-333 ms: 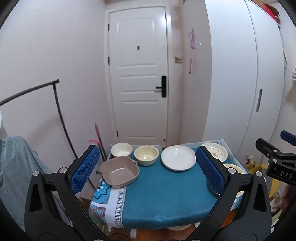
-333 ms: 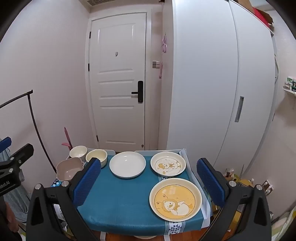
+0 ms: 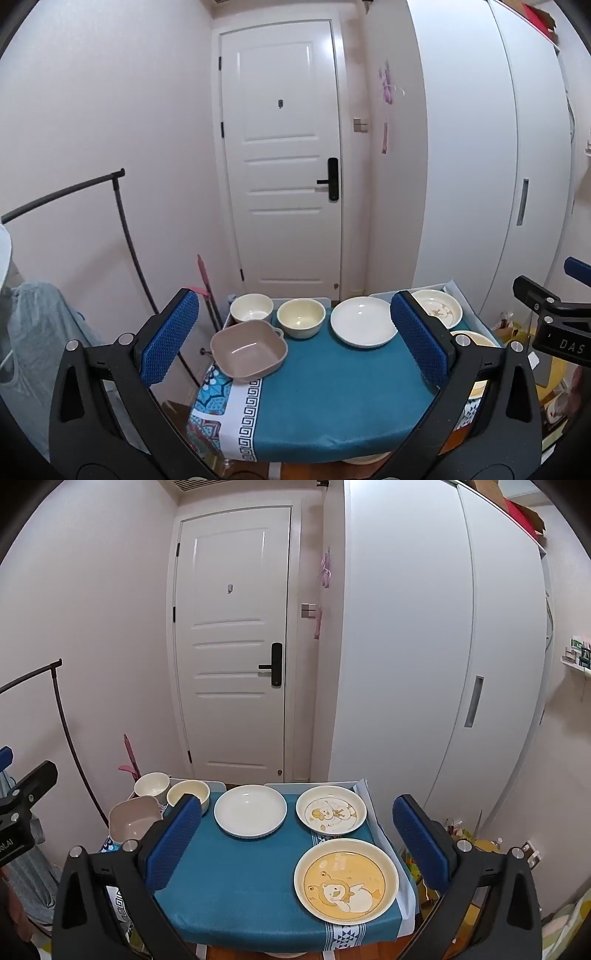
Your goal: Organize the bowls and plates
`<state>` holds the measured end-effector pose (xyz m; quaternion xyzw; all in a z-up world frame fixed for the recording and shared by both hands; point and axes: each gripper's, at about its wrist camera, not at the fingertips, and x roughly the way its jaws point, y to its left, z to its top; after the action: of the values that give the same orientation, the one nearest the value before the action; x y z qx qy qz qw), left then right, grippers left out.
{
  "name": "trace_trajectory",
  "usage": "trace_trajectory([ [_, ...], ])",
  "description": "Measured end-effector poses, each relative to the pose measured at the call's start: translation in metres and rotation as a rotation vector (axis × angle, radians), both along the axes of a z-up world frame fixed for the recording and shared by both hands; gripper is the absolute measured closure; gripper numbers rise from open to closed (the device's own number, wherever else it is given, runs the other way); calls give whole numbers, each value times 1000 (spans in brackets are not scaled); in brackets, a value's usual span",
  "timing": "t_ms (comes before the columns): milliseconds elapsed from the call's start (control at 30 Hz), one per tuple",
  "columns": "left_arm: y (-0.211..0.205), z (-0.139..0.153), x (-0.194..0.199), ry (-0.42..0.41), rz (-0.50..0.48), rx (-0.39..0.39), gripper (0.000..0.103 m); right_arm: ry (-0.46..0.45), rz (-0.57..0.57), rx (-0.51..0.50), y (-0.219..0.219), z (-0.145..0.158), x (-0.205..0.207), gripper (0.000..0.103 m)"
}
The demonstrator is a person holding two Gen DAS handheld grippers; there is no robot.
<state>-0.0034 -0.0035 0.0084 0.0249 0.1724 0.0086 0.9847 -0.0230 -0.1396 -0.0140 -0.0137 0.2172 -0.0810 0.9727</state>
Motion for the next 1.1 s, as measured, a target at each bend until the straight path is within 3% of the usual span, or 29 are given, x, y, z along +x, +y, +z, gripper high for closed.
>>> trace_trajectory([
  [1100, 5, -10, 19, 40, -4, 10, 0, 52, -26, 7, 1, -9, 14, 0],
])
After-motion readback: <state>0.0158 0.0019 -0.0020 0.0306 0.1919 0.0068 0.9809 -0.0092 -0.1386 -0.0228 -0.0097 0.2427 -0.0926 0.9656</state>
